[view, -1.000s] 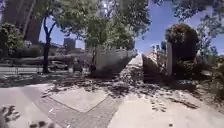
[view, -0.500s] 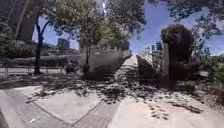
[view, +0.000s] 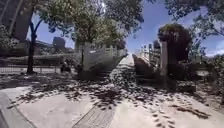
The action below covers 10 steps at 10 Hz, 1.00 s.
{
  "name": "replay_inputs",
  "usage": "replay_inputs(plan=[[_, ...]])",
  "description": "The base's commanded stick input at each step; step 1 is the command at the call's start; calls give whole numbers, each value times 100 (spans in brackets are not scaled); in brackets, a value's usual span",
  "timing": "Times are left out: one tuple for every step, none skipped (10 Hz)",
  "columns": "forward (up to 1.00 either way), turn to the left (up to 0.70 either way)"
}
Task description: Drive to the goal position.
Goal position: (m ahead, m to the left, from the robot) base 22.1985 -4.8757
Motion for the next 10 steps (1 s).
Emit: replay_inputs(plan=[[45,-14],[45,-23],[45,0],[45,0],[45,0],[45,0],[45,0],[45,0],[45,0],[45,0]])
